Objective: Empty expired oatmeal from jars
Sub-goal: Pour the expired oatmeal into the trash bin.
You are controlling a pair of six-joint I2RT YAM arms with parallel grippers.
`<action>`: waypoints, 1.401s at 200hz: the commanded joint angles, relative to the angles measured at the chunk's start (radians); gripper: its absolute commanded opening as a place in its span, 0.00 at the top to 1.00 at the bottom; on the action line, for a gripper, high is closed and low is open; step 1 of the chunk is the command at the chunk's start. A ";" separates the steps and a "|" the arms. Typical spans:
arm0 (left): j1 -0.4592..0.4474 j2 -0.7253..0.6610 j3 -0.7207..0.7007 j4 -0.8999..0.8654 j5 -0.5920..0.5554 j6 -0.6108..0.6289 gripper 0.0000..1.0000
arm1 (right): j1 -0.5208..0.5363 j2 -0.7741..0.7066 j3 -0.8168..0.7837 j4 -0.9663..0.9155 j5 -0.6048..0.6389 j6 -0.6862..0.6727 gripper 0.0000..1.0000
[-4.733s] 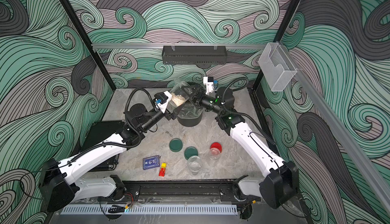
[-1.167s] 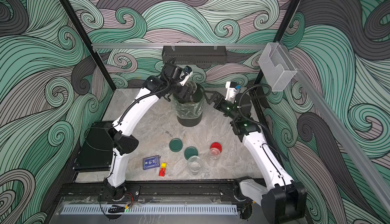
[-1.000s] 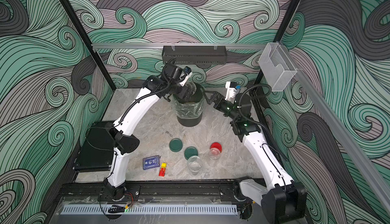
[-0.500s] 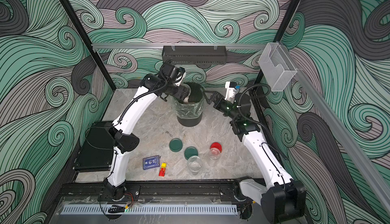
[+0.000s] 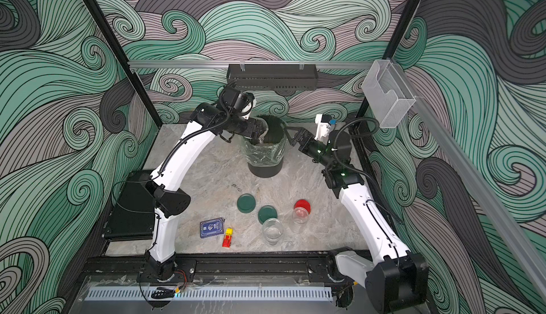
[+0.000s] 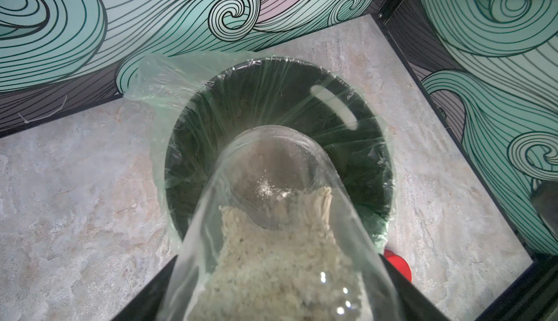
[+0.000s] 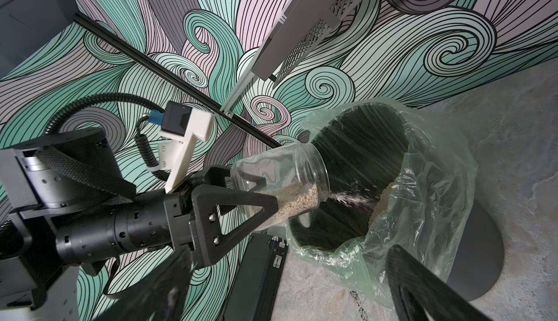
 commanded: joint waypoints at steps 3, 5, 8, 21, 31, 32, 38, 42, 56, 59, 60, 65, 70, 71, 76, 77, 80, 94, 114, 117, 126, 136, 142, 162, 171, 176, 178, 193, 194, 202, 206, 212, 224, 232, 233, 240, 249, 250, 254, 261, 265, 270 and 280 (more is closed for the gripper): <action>0.004 -0.068 0.025 0.053 0.030 -0.075 1.00 | -0.005 0.002 -0.001 0.037 -0.020 -0.003 0.01; 0.003 -0.066 0.029 0.052 0.032 -0.080 1.00 | -0.005 0.002 -0.001 0.037 -0.019 -0.004 0.01; 0.004 -0.065 0.031 0.048 0.033 -0.089 1.00 | -0.005 0.002 -0.001 0.038 -0.021 -0.003 0.01; 0.006 -0.057 0.049 0.037 0.037 -0.116 1.00 | -0.004 0.004 0.001 0.040 -0.024 -0.001 0.01; 0.008 -0.051 0.062 0.029 0.040 -0.134 1.00 | -0.004 0.004 0.001 0.040 -0.027 0.001 0.01; 0.008 -0.051 0.063 0.029 0.040 -0.136 1.00 | -0.004 0.004 0.002 0.040 -0.027 0.001 0.01; 0.010 -0.047 0.067 0.029 0.042 -0.141 1.00 | -0.004 0.004 0.001 0.040 -0.027 0.001 0.01; 0.012 -0.045 0.067 0.029 0.044 -0.145 1.00 | -0.004 0.004 0.002 0.040 -0.026 0.001 0.01; 0.018 -0.038 0.068 0.033 0.045 -0.152 1.00 | -0.004 0.002 0.001 0.040 -0.026 0.001 0.01; 0.019 -0.036 0.069 0.033 0.046 -0.153 1.00 | -0.003 0.002 0.001 0.040 -0.026 0.000 0.01; 0.019 -0.036 0.069 0.032 0.046 -0.153 1.00 | -0.003 0.002 0.000 0.040 -0.027 0.001 0.01; 0.021 -0.032 0.069 0.034 0.048 -0.154 1.00 | -0.004 0.002 0.001 0.041 -0.026 0.000 0.01; 0.021 -0.028 0.069 0.033 0.048 -0.153 1.00 | -0.002 0.001 -0.001 0.043 -0.027 -0.001 0.01; 0.021 -0.028 0.070 0.034 0.048 -0.153 1.00 | -0.002 0.001 -0.001 0.043 -0.026 -0.001 0.01; 0.024 -0.022 0.071 0.034 0.048 -0.153 1.00 | -0.004 0.000 -0.001 0.043 -0.028 -0.002 0.01; 0.025 -0.022 0.071 0.034 0.049 -0.152 1.00 | -0.003 0.000 -0.001 0.043 -0.028 -0.002 0.01; 0.026 -0.018 0.071 0.033 0.050 -0.152 1.00 | -0.003 0.001 -0.003 0.044 -0.028 -0.002 0.01; 0.029 -0.003 0.074 0.032 0.053 -0.154 1.00 | -0.002 0.002 -0.002 0.045 -0.029 -0.003 0.01; 0.030 0.019 0.078 0.030 0.055 -0.154 1.00 | -0.004 0.004 -0.004 0.045 -0.031 -0.002 0.01; 0.031 0.021 0.079 0.031 0.056 -0.154 1.00 | -0.003 0.005 -0.004 0.045 -0.031 -0.002 0.01; 0.032 0.030 0.084 0.030 0.059 -0.155 1.00 | -0.003 0.006 -0.005 0.046 -0.031 -0.004 0.01; 0.032 0.037 0.086 0.028 0.060 -0.151 1.00 | -0.003 0.009 -0.004 0.046 -0.029 -0.007 0.01; 0.032 0.038 0.086 0.029 0.059 -0.149 1.00 | -0.002 0.011 -0.003 0.046 -0.026 -0.008 0.01; 0.032 0.037 0.087 0.033 0.057 -0.145 1.00 | -0.004 0.033 0.009 0.053 -0.018 -0.007 0.01; 0.032 0.034 0.088 0.037 0.057 -0.142 1.00 | -0.003 0.050 0.022 0.054 -0.013 -0.007 0.01; 0.032 0.032 0.087 0.040 0.057 -0.141 1.00 | -0.002 0.061 0.030 0.055 -0.009 -0.008 0.01; 0.032 0.031 0.087 0.042 0.057 -0.141 1.00 | -0.003 0.066 0.034 0.055 -0.008 -0.010 0.01; 0.032 0.028 0.088 0.045 0.057 -0.137 1.00 | -0.003 0.110 0.068 0.054 0.000 -0.021 0.02; 0.032 0.027 0.089 0.044 0.057 -0.136 1.00 | -0.003 0.113 0.071 0.053 -0.001 -0.022 0.02; 0.032 0.025 0.089 0.045 0.057 -0.132 1.00 | -0.004 0.140 0.094 0.047 0.001 -0.032 0.02; 0.031 0.024 0.089 0.044 0.057 -0.130 1.00 | -0.005 0.156 0.107 0.043 0.001 -0.038 0.02; 0.032 0.022 0.090 0.044 0.057 -0.127 1.00 | -0.004 0.175 0.127 0.035 0.003 -0.052 0.03; 0.032 0.020 0.088 0.045 0.056 -0.114 1.00 | -0.005 0.214 0.165 0.015 0.011 -0.078 0.04; 0.032 0.017 0.089 0.044 0.053 -0.107 1.00 | -0.006 0.237 0.188 -0.002 0.022 -0.105 0.05; 0.032 0.016 0.088 0.044 0.053 -0.107 1.00 | -0.005 0.240 0.191 -0.005 0.024 -0.109 0.05; 0.032 0.014 0.089 0.041 0.050 -0.101 1.00 | -0.005 0.257 0.211 -0.021 0.043 -0.132 0.05; 0.032 0.011 0.089 0.042 0.045 -0.098 1.00 | -0.005 0.281 0.234 -0.039 0.064 -0.160 0.05; 0.032 0.011 0.089 0.042 0.045 -0.097 1.00 | -0.005 0.285 0.236 -0.042 0.066 -0.163 0.05; 0.033 0.010 0.089 0.042 0.044 -0.095 1.00 | -0.006 0.297 0.249 -0.053 0.070 -0.176 0.05; 0.033 0.007 0.090 0.041 0.042 -0.091 1.00 | -0.008 0.319 0.272 -0.072 0.075 -0.193 0.05; 0.033 0.006 0.089 0.043 0.041 -0.090 1.00 | -0.006 0.333 0.284 -0.082 0.076 -0.200 0.05; 0.033 0.004 0.090 0.043 0.038 -0.088 1.00 | -0.006 0.350 0.300 -0.092 0.072 -0.207 0.06; 0.035 0.003 0.089 0.044 0.035 -0.087 1.00 | -0.007 0.384 0.329 -0.111 0.067 -0.219 0.07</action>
